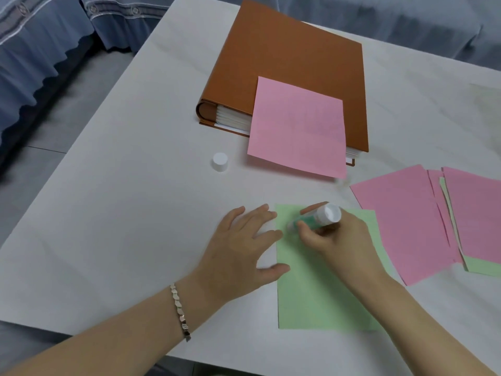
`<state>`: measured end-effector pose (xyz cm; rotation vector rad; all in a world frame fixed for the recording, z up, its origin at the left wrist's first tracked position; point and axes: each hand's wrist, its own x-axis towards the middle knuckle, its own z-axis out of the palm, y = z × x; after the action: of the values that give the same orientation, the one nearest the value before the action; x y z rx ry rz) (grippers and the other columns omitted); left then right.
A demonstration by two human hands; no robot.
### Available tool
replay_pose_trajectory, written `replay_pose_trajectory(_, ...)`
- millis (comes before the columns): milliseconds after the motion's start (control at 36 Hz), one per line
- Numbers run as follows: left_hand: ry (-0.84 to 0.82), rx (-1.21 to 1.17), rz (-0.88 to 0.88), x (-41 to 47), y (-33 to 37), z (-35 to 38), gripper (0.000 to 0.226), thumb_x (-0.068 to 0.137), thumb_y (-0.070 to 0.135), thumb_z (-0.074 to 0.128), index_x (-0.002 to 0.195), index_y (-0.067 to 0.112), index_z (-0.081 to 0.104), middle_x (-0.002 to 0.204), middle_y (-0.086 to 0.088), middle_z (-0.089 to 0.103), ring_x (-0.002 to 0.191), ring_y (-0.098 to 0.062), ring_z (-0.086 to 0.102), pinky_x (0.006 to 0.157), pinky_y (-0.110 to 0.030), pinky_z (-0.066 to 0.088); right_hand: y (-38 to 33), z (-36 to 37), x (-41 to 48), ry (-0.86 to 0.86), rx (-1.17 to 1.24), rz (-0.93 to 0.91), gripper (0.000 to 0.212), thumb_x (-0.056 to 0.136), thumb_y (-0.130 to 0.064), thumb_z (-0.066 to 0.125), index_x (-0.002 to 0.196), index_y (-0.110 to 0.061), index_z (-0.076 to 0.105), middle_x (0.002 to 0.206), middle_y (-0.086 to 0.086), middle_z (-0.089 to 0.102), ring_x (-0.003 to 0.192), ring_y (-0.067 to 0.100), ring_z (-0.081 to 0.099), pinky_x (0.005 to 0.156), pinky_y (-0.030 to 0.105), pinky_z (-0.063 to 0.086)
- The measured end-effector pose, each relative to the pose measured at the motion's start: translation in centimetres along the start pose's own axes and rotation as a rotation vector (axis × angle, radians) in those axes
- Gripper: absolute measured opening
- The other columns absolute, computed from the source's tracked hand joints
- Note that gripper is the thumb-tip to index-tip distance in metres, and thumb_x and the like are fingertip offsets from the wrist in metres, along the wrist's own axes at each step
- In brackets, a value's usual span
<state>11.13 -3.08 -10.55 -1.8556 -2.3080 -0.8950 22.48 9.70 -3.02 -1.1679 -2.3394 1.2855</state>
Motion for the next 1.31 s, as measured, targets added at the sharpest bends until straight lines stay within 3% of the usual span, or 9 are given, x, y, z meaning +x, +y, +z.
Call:
replay_pose_trajectory(278,0.015,-0.002,-0.002,0.1,0.1,-0.1,0.043,0.072,0.052,0.061,0.093,0.016,0.072,0.115,-0.006,0.064,0.118,-0.018,0.055,0.099,-0.041,0.036,0.1,0.5,0.7,-0.011,0.072,-0.018,0.015,0.077,-0.013,0.07,0.077,-0.024,0.06,0.06,-0.006,0.055,0.053,0.004,0.042,0.053,0.014,0.037)
replay_pose_trajectory(389,0.014,-0.006,-0.005,0.1,0.2,-0.1,0.042,0.072,0.051,0.062,0.093,0.016,0.072,0.115,-0.006,0.064,0.118,-0.018,0.055,0.1,-0.04,0.037,-0.2,0.8,1.6,-0.001,0.108,-0.022,0.013,0.08,-0.013,0.068,0.079,-0.023,0.06,0.064,-0.001,0.06,0.053,0.003,0.044,0.054,0.015,0.039)
replay_pose_trajectory(556,0.007,-0.013,-0.009,0.2,0.2,-0.3,0.041,0.072,0.051,0.062,0.092,0.016,0.071,0.114,-0.006,0.065,0.117,-0.018,0.056,0.099,-0.041,0.037,-0.3,0.4,2.3,0.048,0.141,-0.021,0.011,0.081,-0.016,0.068,0.085,-0.024,0.063,0.067,-0.007,0.062,0.058,0.0,0.053,0.057,0.006,0.04)
replay_pose_trajectory(750,-0.013,-0.014,-0.012,0.1,0.2,-0.3,0.043,0.073,0.052,0.06,0.093,0.016,0.072,0.114,-0.006,0.064,0.117,-0.019,0.056,0.099,-0.041,0.036,0.3,-1.3,0.3,0.026,0.052,-0.019,0.015,0.077,-0.017,0.069,0.077,-0.03,0.062,0.068,0.014,0.066,0.057,0.013,0.053,0.051,0.009,0.038)
replay_pose_trajectory(889,-0.01,-0.015,-0.011,0.1,0.1,-0.2,0.043,0.073,0.052,0.061,0.093,0.016,0.072,0.115,-0.006,0.065,0.117,-0.018,0.057,0.1,-0.04,0.036,0.6,-1.0,-0.4,-0.039,0.024,-0.01,0.016,0.074,-0.013,0.073,0.076,-0.026,0.063,0.072,0.018,0.066,0.049,0.006,0.042,0.049,0.012,0.036)
replay_pose_trajectory(944,-0.008,-0.02,-0.013,0.1,0.1,-0.2,0.042,0.073,0.051,0.061,0.093,0.016,0.072,0.115,-0.005,0.065,0.117,-0.018,0.057,0.1,-0.04,0.036,0.7,-0.8,-0.2,-0.029,0.035,-0.023,0.02,0.074,-0.011,0.073,0.073,-0.028,0.062,0.068,0.013,0.064,0.049,0.005,0.043,0.049,0.01,0.036)
replay_pose_trajectory(1056,0.002,-0.016,-0.018,0.2,0.2,-0.2,0.042,0.072,0.05,0.06,0.094,0.016,0.072,0.114,-0.005,0.065,0.116,-0.019,0.058,0.099,-0.041,0.036,0.8,-0.2,0.4,-0.015,0.079,0.003,0.025,0.076,-0.011,0.072,0.071,-0.031,0.059,0.05,-0.014,0.052,0.048,0.002,0.044,0.049,0.007,0.035)
replay_pose_trajectory(1194,0.002,0.0,-0.014,0.2,0.2,-0.3,0.043,0.073,0.05,0.06,0.096,0.015,0.07,0.115,-0.005,0.064,0.117,-0.018,0.056,0.099,-0.041,0.036,0.6,-0.1,1.1,0.004,0.122,-0.017,0.018,0.078,-0.008,0.07,0.076,-0.024,0.061,0.061,-0.012,0.058,0.054,-0.001,0.049,0.053,0.006,0.038)
replay_pose_trajectory(1306,0.008,0.028,0.003,0.1,0.1,-0.2,0.043,0.075,0.049,0.06,0.106,0.019,0.059,0.116,-0.004,0.063,0.12,-0.018,0.053,0.101,-0.041,0.035,0.5,0.1,1.7,0.005,0.165,-0.025,0.017,0.08,-0.007,0.068,0.077,-0.022,0.06,0.057,-0.016,0.054,0.052,-0.001,0.044,0.054,0.007,0.037)
